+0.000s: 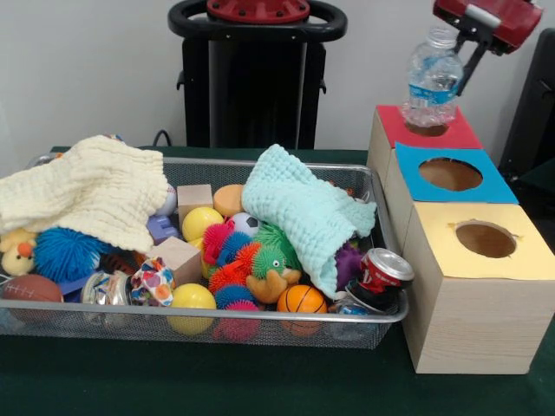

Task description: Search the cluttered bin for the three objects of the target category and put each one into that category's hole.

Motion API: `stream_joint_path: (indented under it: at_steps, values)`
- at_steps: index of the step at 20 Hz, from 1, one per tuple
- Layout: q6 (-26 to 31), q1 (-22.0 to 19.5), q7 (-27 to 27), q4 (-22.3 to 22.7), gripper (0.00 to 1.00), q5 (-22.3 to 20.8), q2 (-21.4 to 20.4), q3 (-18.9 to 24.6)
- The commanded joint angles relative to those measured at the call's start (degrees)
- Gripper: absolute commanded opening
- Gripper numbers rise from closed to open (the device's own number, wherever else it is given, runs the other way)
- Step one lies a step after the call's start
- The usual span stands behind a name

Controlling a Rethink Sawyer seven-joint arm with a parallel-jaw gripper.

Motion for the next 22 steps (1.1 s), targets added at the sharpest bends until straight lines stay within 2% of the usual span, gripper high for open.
stream_joint_path:
  at_steps: [1,9,22]
  values:
    - [5.3,1.4,18.2,-8.3,0.0,6.7,7.5,-1.8]
    - [5.5,2.4,17.8,-9.9,0.0,9.8,9.6,-3.2]
    - [-1.3,1.6,15.5,-4.7,0.0,9.3,7.7,-0.3]
